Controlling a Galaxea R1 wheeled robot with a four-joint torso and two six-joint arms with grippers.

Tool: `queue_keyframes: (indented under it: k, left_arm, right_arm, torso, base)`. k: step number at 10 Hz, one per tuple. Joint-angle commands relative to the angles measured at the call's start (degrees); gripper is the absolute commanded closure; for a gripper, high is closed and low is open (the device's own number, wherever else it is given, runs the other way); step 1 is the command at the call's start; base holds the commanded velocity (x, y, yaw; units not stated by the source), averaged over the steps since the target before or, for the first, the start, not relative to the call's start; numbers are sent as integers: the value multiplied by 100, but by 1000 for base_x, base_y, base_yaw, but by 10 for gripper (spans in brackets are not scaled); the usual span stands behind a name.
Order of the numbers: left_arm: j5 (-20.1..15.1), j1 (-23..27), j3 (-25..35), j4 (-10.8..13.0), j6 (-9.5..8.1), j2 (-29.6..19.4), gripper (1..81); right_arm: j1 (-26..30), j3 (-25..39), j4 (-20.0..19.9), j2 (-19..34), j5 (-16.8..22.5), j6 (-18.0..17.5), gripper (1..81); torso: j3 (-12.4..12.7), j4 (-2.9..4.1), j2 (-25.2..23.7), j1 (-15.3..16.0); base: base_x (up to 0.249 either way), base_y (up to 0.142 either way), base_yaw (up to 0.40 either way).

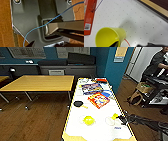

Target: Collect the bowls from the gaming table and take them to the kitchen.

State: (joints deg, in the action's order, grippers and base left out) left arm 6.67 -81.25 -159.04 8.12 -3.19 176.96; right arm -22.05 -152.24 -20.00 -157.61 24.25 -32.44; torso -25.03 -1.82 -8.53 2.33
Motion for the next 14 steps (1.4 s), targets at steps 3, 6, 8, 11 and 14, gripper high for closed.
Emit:
queue_keyframes:
  k: [3, 6, 8, 11, 14]
  left_arm:
    - [-350, 87, 22, -47, 3, 24, 10]
    - [-350, 87, 22, -47, 3, 7, 10]
    - [-350, 87, 22, -47, 3, -2, 10]
    - [-350, 87, 22, -56, 3, -37, 10]
    - [-350, 87, 22, -65, 3, -37, 10]
  right_arm:
    - [996, 151, -118, -89, 124, -17, 10]
    - [882, 143, -126, -80, 36, -26, 10]
    - [733, 134, -293, -37, -183, -26, 10]
    - [635, 116, -443, 78, -263, -26, 10]
    - [556, 186, -452, 87, -271, -8, 811]
  torso:
    - [0, 0, 0, 0]
    - [0, 0, 0, 0]
    - [0, 0, 0, 0]
    - [0, 0, 0, 0]
    - [0, 0, 0, 0]
  base:
    - [0, 0, 0]
    - [0, 0, 0]
    - [0, 0, 0]
    - [0, 0, 0]
    - [0, 0, 0]
